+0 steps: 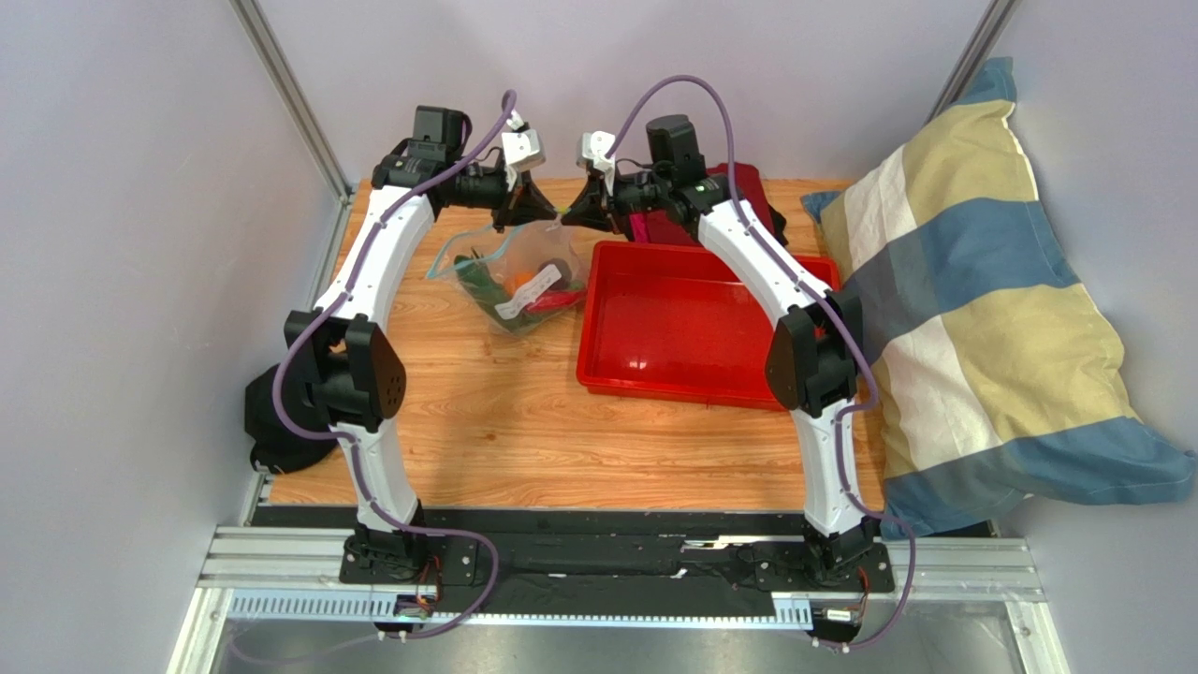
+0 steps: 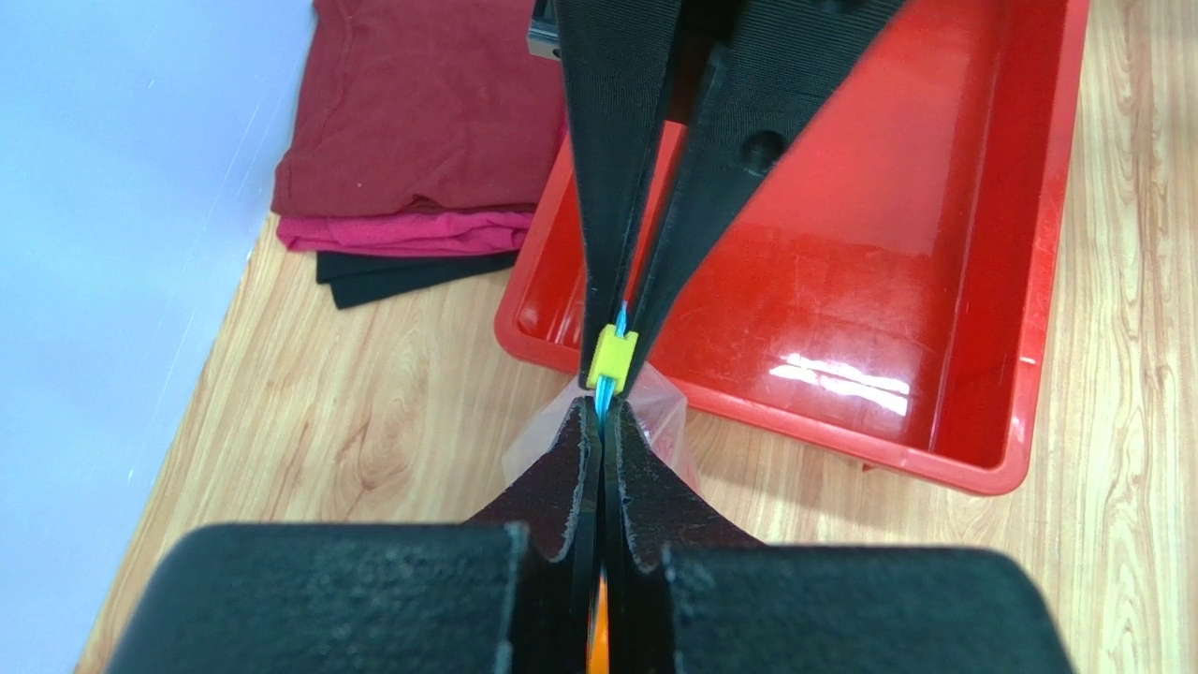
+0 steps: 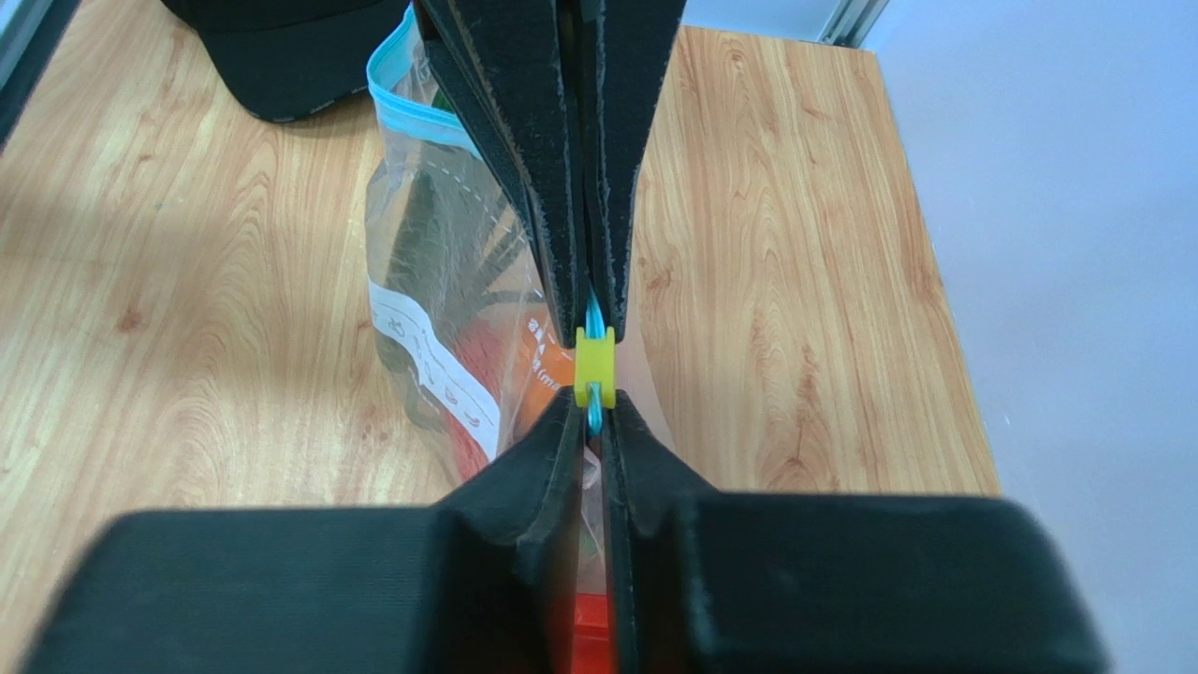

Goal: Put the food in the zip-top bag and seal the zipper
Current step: Zip the zipper food storage bag at the center of the board.

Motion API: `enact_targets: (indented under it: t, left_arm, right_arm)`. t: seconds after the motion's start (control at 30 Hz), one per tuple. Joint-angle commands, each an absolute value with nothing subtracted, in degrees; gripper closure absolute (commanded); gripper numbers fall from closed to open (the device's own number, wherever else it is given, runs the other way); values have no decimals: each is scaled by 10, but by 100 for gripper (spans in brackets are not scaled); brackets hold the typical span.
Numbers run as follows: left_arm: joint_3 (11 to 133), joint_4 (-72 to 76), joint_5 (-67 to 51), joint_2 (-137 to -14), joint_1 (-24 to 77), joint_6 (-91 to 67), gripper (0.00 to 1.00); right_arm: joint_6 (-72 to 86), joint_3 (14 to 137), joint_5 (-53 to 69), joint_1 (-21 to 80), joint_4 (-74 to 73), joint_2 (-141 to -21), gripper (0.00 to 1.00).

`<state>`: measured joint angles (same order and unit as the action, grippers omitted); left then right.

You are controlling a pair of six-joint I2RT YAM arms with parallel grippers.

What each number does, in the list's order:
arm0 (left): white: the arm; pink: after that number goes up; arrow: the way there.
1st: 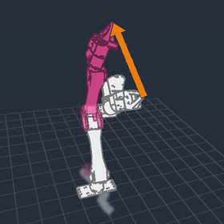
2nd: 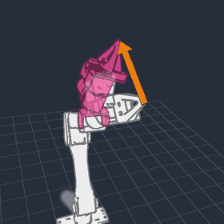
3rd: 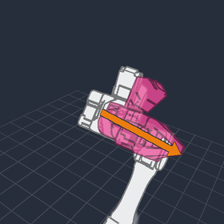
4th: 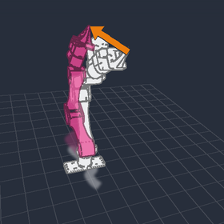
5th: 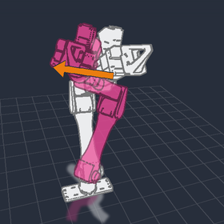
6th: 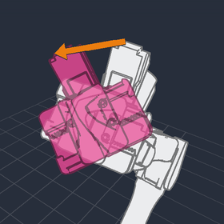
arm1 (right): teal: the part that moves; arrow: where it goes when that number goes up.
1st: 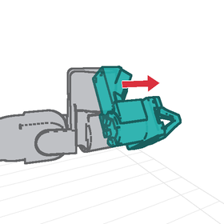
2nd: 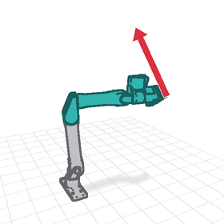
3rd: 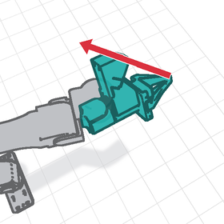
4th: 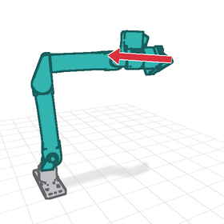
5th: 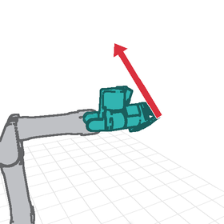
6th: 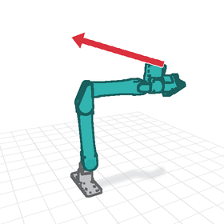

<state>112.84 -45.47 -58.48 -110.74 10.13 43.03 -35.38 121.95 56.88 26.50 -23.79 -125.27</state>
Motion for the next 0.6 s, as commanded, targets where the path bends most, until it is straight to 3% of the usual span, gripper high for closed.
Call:
enact_targets:
  t: [0.0,0.03,0.13,0.27,0.47,0.57]
  left_arm:
    - [1129,-431,-621,-1067,103,441,100]
    - [1128,-432,-621,-1068,104,442,98]
    - [1125,-432,-620,-1064,104,444,73]
    - [1129,-432,-610,-1064,112,451,60]
    - [1120,-435,-563,-1058,141,509,58]
    - [1133,-434,-552,-1070,145,501,65]
  right_arm:
    - [-352,1240,565,268,-236,-1248,100]
    - [-351,1239,566,269,-236,-1246,100]
    - [-346,1227,565,268,-219,-1242,100]
    - [-340,1216,569,269,-200,-1237,100]
    - [-341,1218,571,272,-200,-1237,100]
    - [-343,1216,571,272,-200,-1235,100]
